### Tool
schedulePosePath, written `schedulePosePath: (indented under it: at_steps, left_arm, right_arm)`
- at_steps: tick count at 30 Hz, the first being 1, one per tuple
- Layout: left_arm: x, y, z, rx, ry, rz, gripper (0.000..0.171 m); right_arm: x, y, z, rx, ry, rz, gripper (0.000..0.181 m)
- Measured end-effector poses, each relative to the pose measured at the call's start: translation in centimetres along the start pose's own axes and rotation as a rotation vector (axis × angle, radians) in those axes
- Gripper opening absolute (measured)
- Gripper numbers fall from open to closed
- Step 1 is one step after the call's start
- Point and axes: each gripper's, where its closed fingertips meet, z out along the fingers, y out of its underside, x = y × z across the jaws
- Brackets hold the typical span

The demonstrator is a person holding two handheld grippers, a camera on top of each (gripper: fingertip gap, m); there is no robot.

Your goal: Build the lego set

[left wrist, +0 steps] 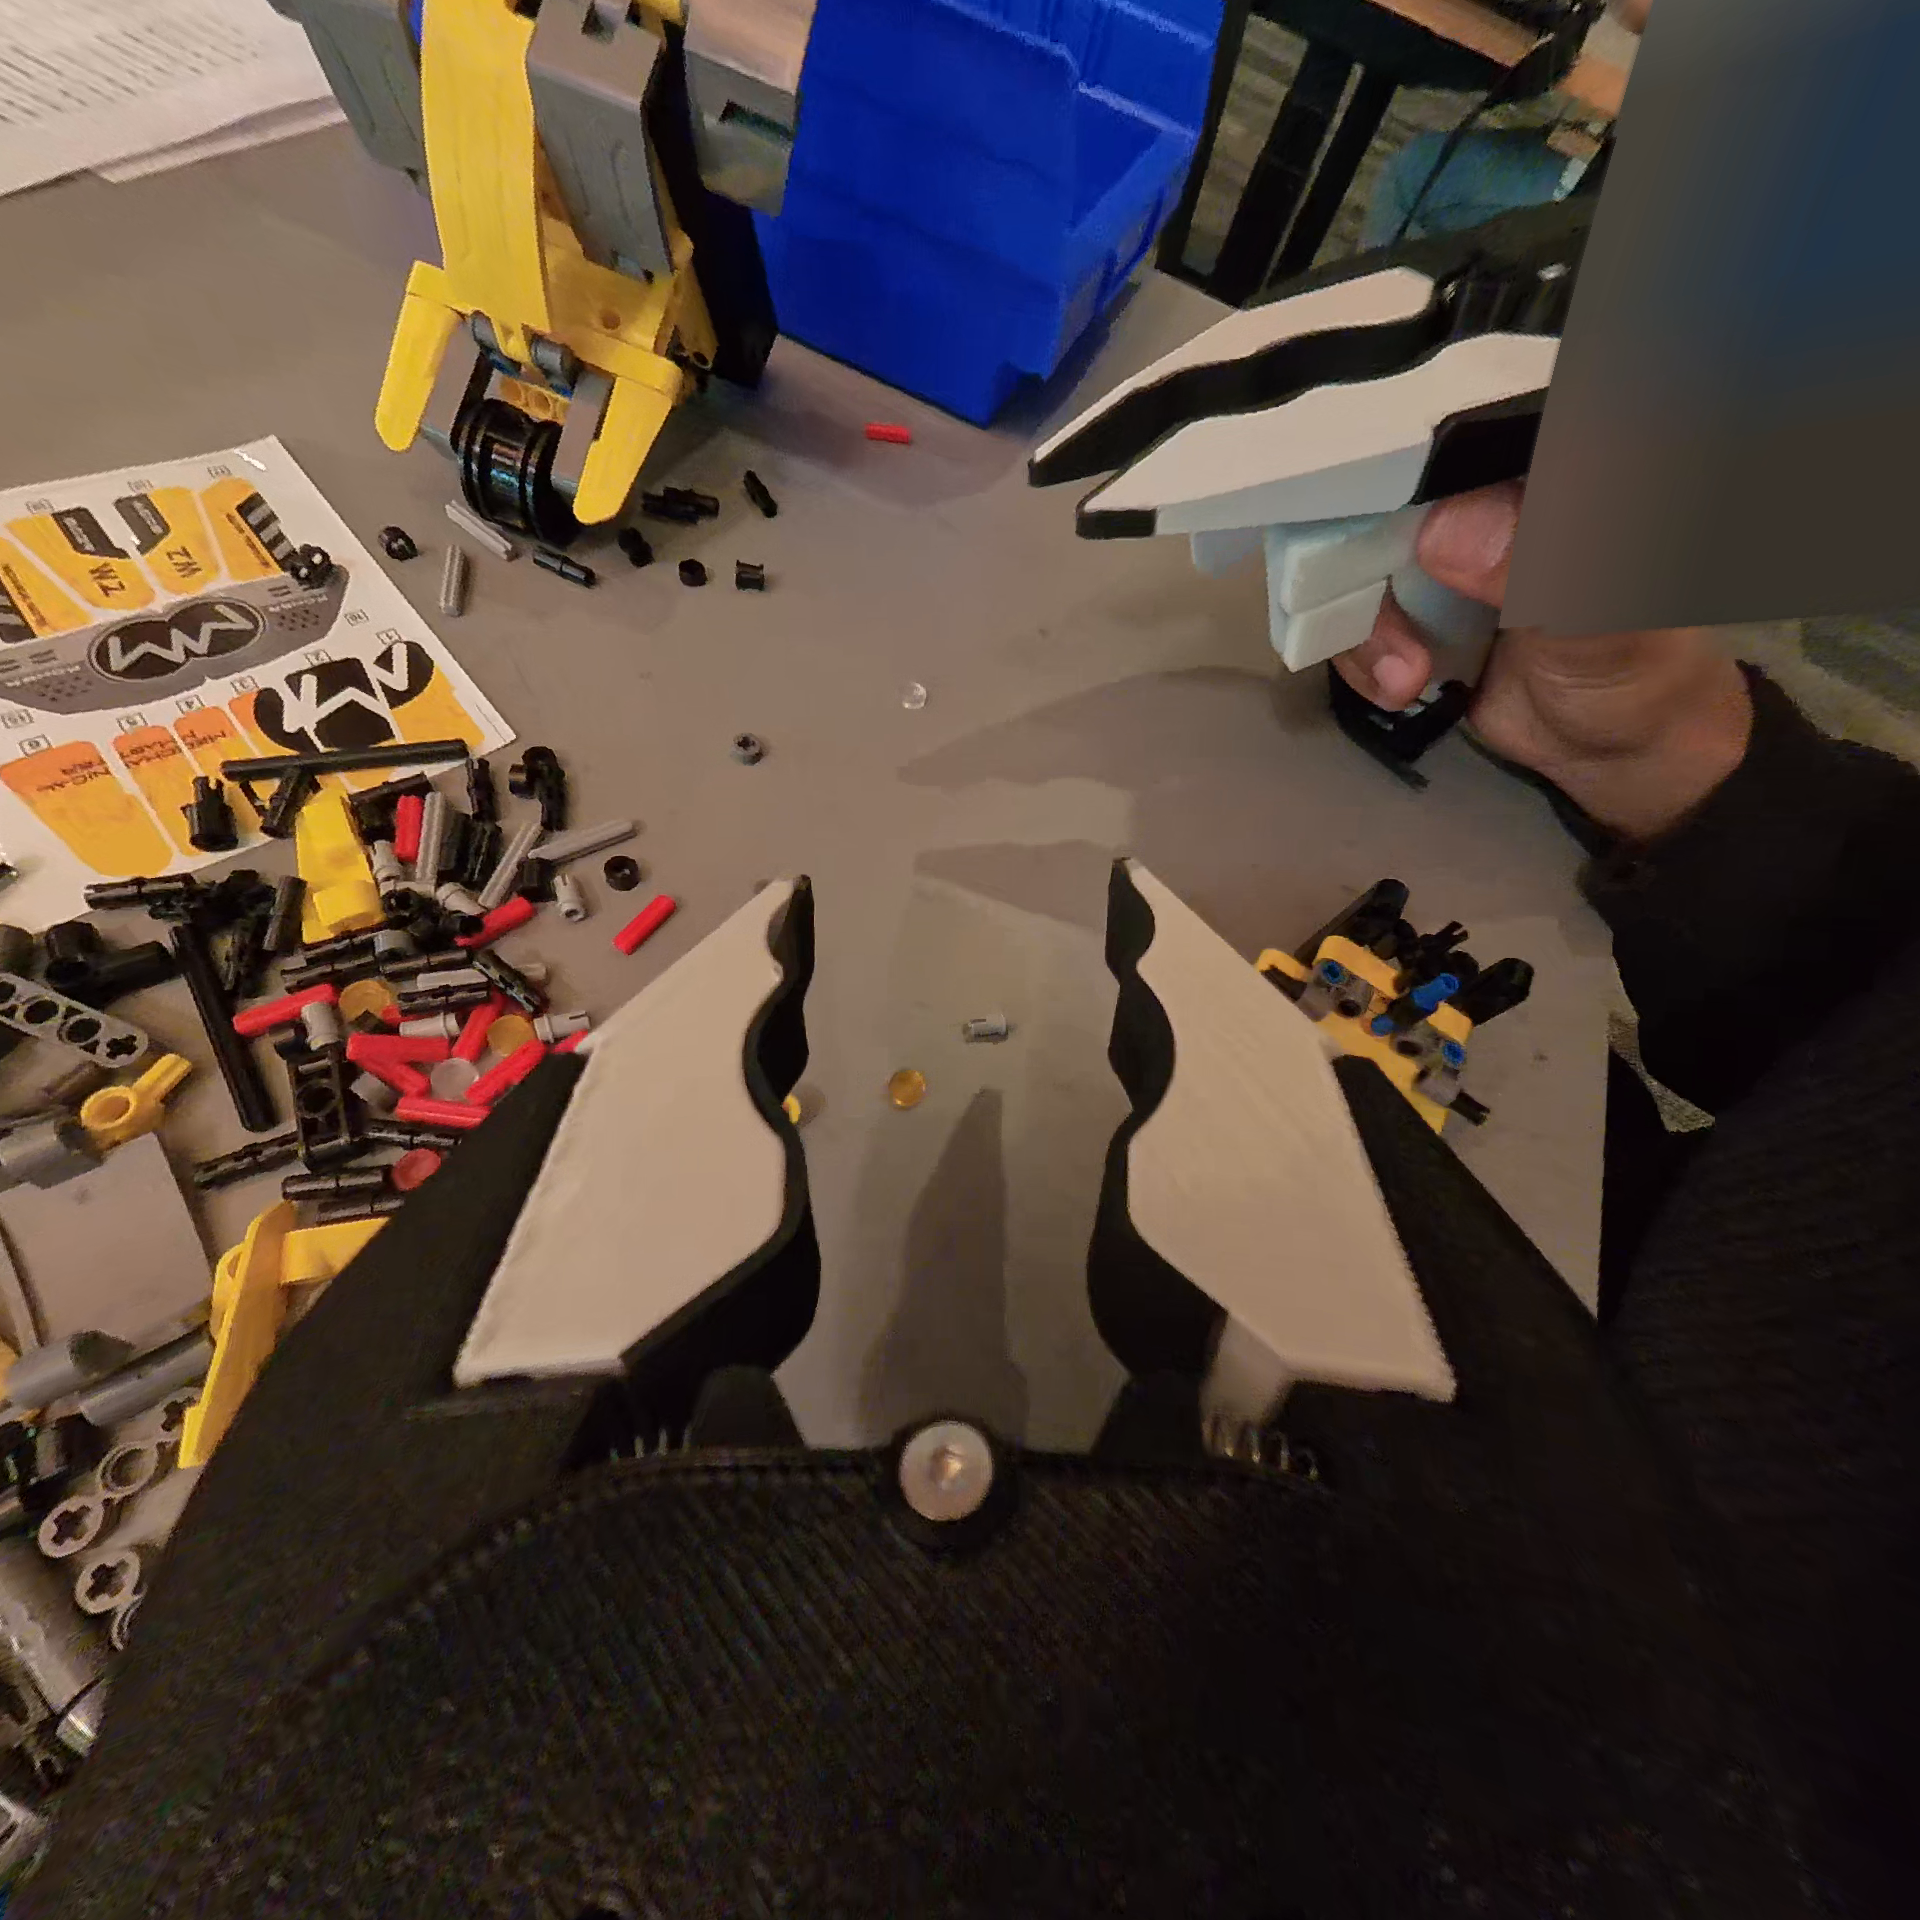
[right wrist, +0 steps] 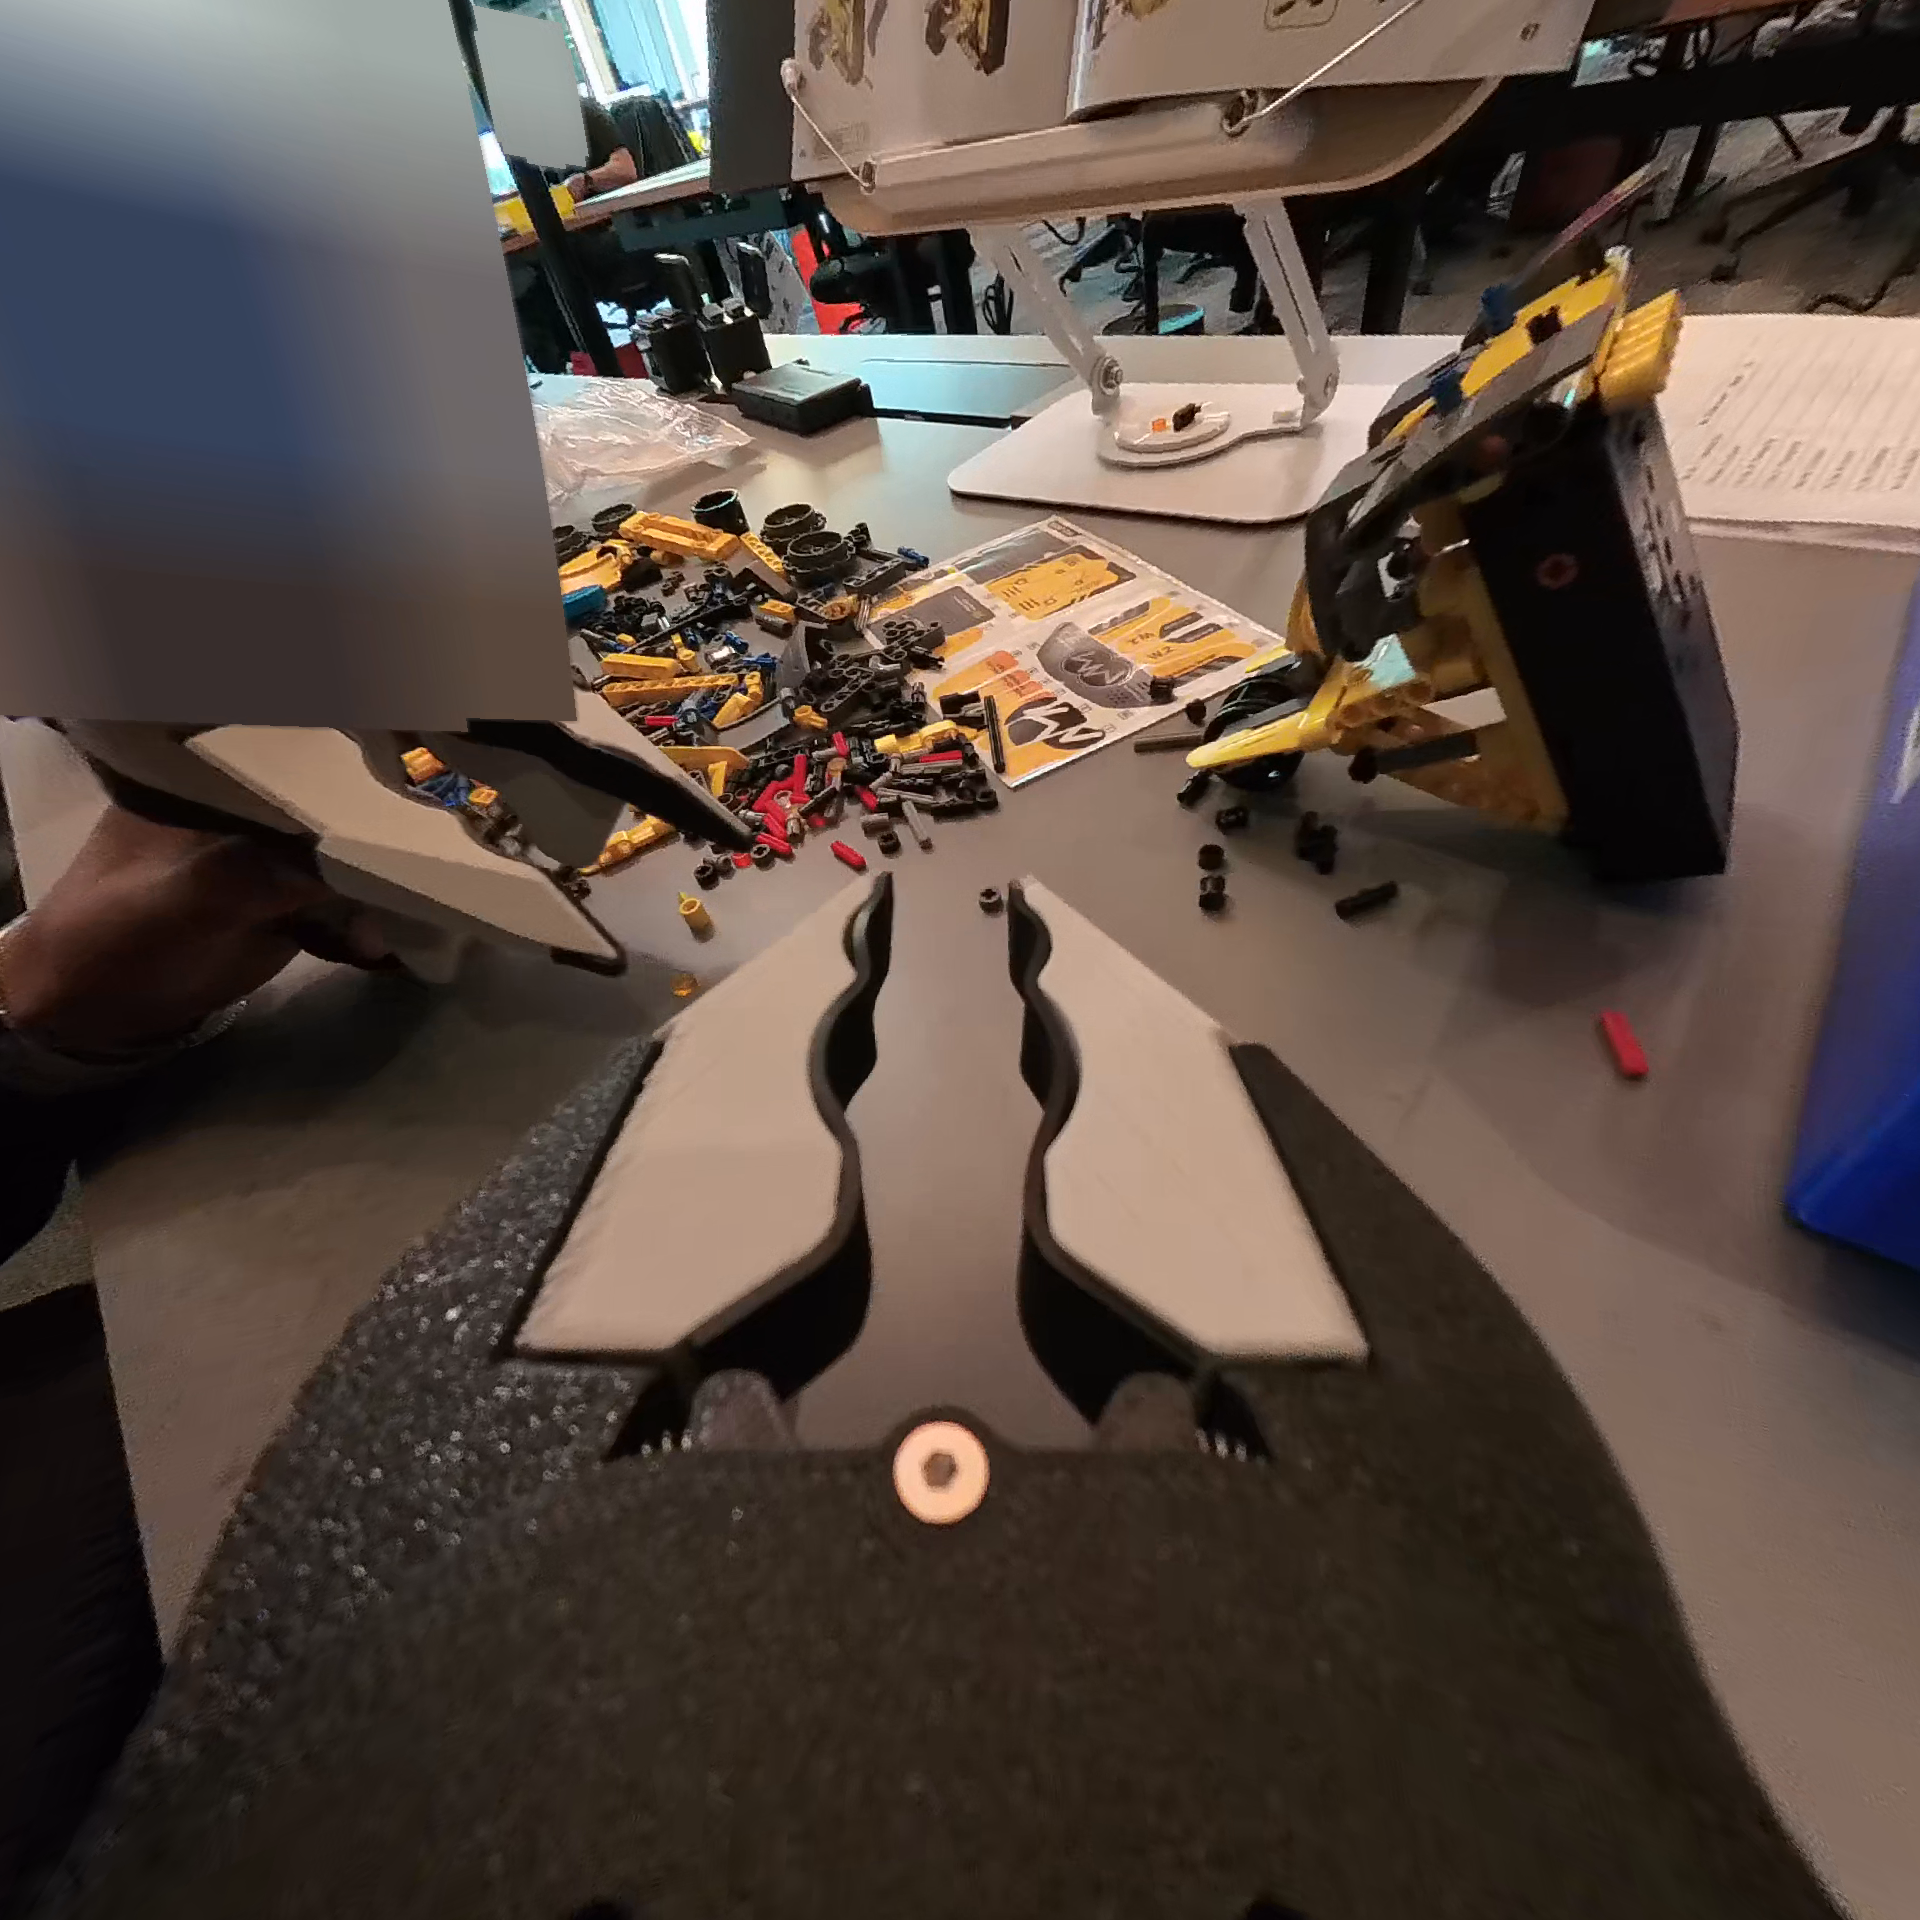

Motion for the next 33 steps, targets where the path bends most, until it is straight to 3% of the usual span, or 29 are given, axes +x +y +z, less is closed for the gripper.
schedulePosePath:
  at_steps: [33]
  left_arm:
    - [-0.83,0.65,0.6,-0.05,0.015,-0.076,0.056]
  right_arm:
    - [-0.55,-0.06,-0.1,0.005,-0.024,-0.021,0.021]
